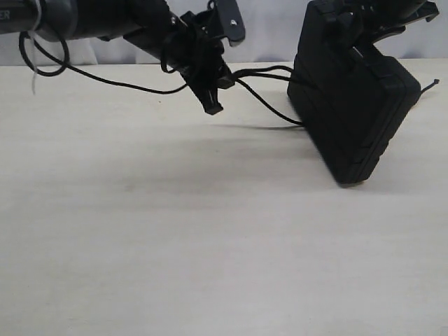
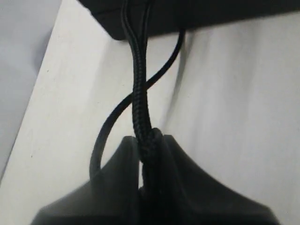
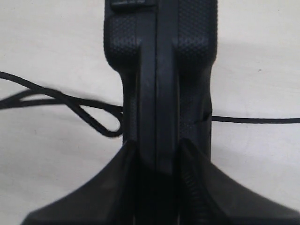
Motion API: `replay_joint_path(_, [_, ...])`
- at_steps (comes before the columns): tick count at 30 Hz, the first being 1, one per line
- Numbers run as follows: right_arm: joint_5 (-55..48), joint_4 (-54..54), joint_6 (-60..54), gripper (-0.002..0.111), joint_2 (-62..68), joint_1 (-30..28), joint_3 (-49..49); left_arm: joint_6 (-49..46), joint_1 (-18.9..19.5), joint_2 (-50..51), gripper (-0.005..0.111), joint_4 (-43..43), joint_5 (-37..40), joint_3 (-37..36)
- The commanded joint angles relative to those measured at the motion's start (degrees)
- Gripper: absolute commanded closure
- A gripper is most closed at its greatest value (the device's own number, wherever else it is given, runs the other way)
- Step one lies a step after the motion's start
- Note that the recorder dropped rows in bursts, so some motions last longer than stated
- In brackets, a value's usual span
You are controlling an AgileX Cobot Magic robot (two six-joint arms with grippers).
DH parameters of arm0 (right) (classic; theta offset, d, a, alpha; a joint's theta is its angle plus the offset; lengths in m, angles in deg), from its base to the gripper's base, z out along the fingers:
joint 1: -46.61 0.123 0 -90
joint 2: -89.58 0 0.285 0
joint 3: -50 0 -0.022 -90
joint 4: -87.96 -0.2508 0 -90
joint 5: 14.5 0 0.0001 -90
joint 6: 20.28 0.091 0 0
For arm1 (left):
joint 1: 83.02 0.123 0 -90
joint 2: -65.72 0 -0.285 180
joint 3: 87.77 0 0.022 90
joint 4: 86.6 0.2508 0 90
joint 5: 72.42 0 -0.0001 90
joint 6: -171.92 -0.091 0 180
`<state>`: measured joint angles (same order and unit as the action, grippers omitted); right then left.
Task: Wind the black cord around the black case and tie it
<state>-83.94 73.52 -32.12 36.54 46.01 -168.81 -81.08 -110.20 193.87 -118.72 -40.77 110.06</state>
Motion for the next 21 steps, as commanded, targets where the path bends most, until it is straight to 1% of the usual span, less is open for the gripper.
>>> replay_joint_path(1, [-0.5, -0.1, -0.5, 0.104, 0.9, 0.1, 0.3, -3.0, 3.3, -0.7, 0.107, -13.1, 0.2, 0.0])
replay_joint_path(2, [-0.5, -0.1, -0.5, 0.104, 0.9, 0.1, 0.3, -6.0, 3.7, -0.7, 0.107, -16.4, 1.5, 0.0])
replay_joint_path(5, [-0.5, -0.1, -0.5, 0.104, 0.9, 0.1, 0.3, -10.9, 3.9, -0.7, 0.107, -20.7, 4.2, 0.0])
replay_joint_path(9, [-0.5, -0.1, -0.5, 0.104, 0.9, 0.1, 0.3, -14.0, 3.8, -0.7, 0.107, -23.7, 5.4, 0.0])
replay_joint_path(14, [-0.5, -0.1, -0.5, 0.104, 0.9, 0.1, 0.3, -18.9, 3.8, -0.7, 0.107, -28.1, 10.5, 0.0])
replay_joint_path(21, [-0.5, -0.1, -0.5, 0.104, 0.9, 0.1, 0.3, -24.4, 3.1, -0.7, 0.107, -30.5, 14.7, 0.0])
